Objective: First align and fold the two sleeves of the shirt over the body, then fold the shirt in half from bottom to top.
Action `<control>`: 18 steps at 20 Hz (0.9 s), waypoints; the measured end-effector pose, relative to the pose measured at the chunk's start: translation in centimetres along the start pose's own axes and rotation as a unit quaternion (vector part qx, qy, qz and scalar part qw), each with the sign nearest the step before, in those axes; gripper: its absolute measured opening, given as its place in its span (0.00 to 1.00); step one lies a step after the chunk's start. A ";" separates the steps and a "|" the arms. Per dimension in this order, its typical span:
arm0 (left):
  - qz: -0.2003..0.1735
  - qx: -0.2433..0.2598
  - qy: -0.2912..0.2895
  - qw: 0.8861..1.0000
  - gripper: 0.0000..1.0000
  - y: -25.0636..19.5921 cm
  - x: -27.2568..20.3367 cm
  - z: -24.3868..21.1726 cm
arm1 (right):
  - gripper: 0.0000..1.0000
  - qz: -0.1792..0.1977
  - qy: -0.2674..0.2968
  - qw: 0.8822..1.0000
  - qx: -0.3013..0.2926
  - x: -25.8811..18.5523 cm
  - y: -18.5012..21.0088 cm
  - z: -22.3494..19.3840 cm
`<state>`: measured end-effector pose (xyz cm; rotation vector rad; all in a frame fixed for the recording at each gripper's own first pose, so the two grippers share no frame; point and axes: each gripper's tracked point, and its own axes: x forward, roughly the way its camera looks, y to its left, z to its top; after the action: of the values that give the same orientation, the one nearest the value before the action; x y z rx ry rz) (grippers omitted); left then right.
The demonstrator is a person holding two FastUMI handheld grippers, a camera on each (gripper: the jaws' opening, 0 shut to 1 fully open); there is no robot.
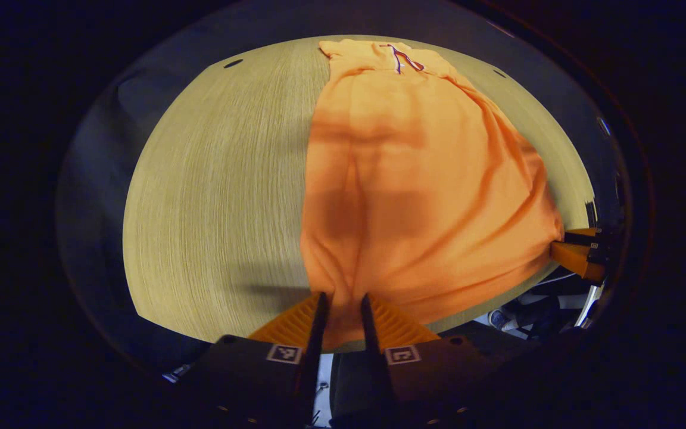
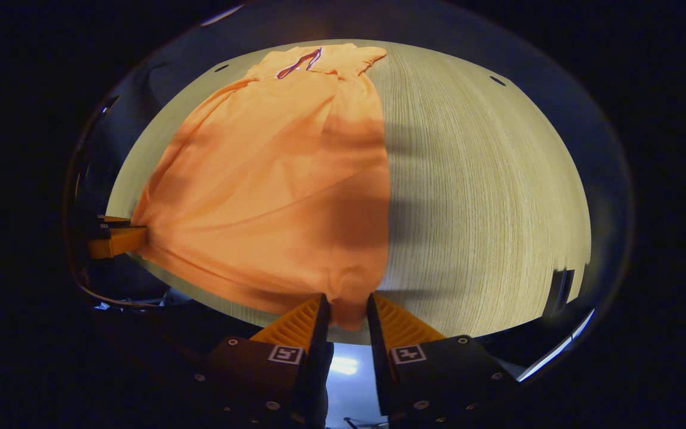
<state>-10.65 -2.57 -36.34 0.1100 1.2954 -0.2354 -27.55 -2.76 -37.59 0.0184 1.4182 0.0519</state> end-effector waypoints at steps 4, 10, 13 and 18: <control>-0.003 0.018 -0.003 1.000 0.02 -0.2 0.0 0.0 | 0.20 0.064 0.006 0.997 0.032 0.6 2.1 0.2; -0.030 -0.016 -0.021 0.999 0.02 -0.6 -1.6 1.3 | 0.03 0.075 -0.023 0.995 0.055 -0.8 2.5 1.5; -0.046 -0.016 -0.050 0.998 0.02 -1.2 -3.6 3.8 | 0.03 0.069 -0.064 0.994 0.061 -2.7 1.2 5.0; -0.049 0.008 -0.099 0.994 0.02 -1.2 -5.3 10.8 | 0.03 0.077 -0.093 0.990 0.075 -4.5 0.0 10.5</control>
<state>-2.12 -5.40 -28.25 0.0358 1.1019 -0.3318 -17.83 -2.80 -31.52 0.2524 1.2303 0.0690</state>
